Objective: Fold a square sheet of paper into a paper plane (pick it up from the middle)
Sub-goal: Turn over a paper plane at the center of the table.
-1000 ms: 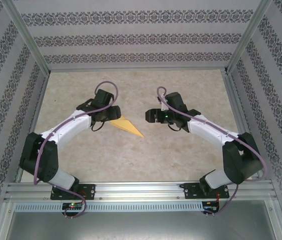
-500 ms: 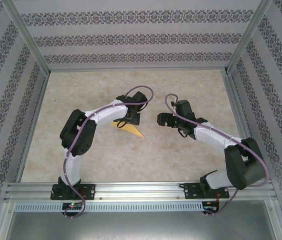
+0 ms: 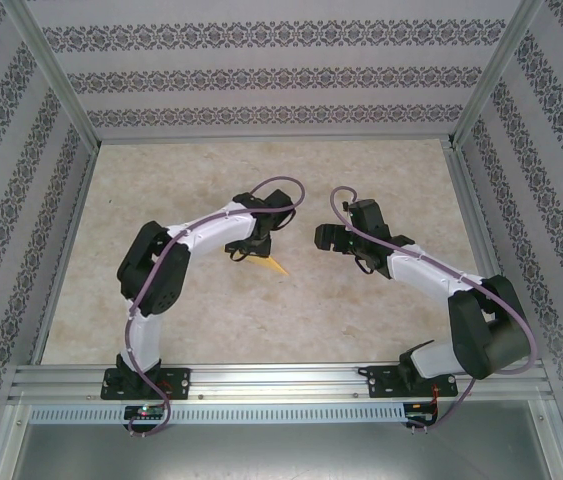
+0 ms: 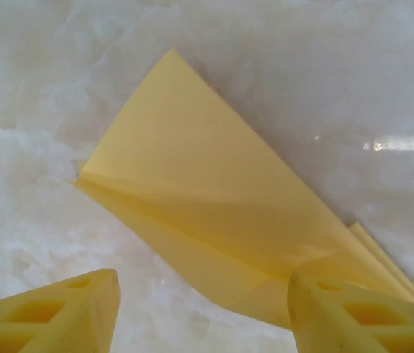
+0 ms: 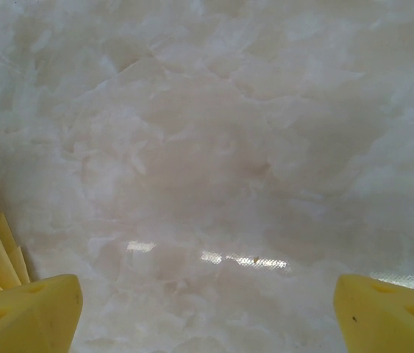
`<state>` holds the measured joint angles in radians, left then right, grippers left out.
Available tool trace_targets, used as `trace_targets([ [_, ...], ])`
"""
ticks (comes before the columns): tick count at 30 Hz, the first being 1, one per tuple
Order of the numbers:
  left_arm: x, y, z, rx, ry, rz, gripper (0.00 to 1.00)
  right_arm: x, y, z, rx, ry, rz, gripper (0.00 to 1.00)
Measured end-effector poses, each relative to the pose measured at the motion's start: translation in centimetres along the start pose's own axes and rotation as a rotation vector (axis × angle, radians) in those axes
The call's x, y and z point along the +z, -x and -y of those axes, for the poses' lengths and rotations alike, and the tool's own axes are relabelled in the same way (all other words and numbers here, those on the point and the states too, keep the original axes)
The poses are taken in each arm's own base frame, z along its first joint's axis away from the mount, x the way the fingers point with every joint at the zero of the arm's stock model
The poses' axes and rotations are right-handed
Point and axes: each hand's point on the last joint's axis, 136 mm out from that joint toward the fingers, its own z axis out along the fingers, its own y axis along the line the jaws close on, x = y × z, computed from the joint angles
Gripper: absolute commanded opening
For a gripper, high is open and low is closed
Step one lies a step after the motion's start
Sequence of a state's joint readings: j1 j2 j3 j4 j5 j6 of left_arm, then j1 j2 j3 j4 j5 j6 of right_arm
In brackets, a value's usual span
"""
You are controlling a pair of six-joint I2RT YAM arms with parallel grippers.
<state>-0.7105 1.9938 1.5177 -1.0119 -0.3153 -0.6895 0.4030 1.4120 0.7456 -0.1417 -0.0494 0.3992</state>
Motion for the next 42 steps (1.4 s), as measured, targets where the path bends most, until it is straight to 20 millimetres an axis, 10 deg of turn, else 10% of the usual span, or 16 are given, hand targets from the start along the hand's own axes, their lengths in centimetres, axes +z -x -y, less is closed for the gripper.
trace_targets([
  [15, 1.2, -2.1, 0.9, -0.280, -0.160, 0.038, 0.51, 0.5, -0.5, 0.2, 0.004, -0.008, -0.019, 0.89],
  [30, 0.5, -0.8, 1.3, -0.444, -0.241, 0.114, 0.00, 0.6, -0.6, 0.4, 0.009, -0.015, -0.024, 0.88],
  [42, -8.6, 4.0, 3.7, -0.314, -0.503, 0.274, 0.00, -3.5, 2.7, 1.8, 0.124, -0.013, 0.135, 0.86],
])
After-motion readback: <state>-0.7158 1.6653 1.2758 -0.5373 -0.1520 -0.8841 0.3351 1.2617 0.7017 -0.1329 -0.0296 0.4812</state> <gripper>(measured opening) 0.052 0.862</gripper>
